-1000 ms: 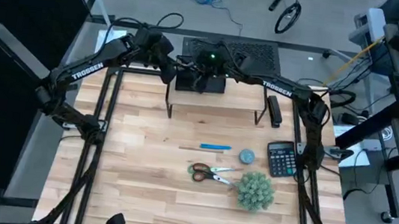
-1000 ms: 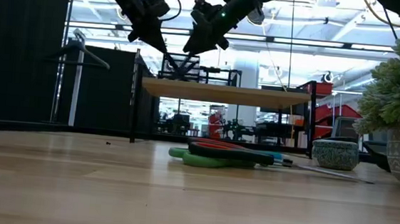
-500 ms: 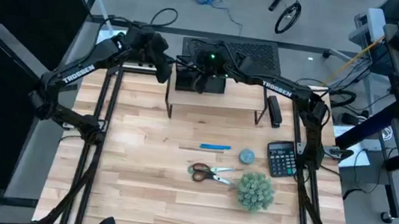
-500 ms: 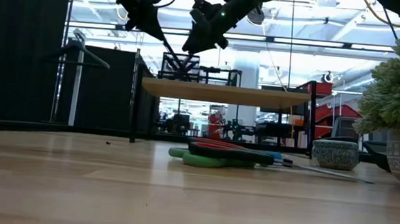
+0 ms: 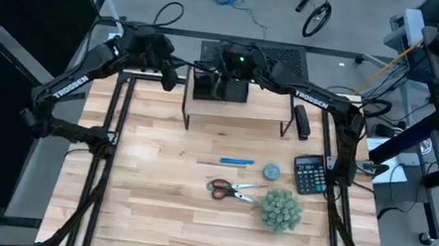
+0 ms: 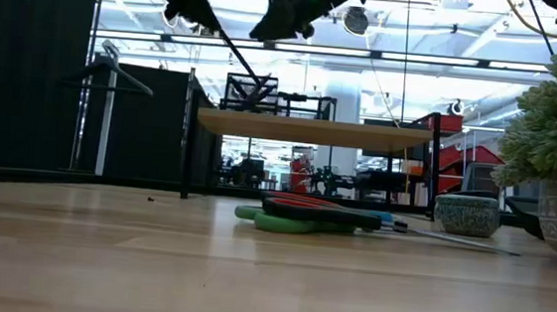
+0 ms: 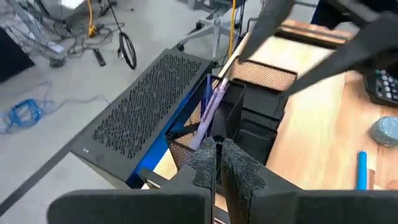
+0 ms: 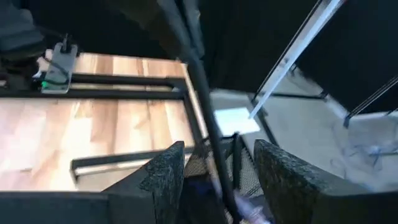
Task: Pick and place office supplies into organizer
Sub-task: Remove the black pen from the desk organizer on the shelf
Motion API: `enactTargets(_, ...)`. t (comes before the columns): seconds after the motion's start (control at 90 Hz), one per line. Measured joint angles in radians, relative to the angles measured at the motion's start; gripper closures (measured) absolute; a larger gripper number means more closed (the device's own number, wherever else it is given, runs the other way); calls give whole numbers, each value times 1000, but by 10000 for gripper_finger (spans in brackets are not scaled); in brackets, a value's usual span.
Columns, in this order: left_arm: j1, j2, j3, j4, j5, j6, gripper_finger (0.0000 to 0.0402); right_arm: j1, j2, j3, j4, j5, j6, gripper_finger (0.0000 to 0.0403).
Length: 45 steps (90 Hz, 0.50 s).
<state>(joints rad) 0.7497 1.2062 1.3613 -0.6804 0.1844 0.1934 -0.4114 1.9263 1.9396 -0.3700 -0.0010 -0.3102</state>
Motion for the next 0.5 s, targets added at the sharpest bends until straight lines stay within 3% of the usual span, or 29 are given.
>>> enactTargets(0.5,-67,-64,0,-8,81,32,401,50,22,0,53,-53,-86,225)
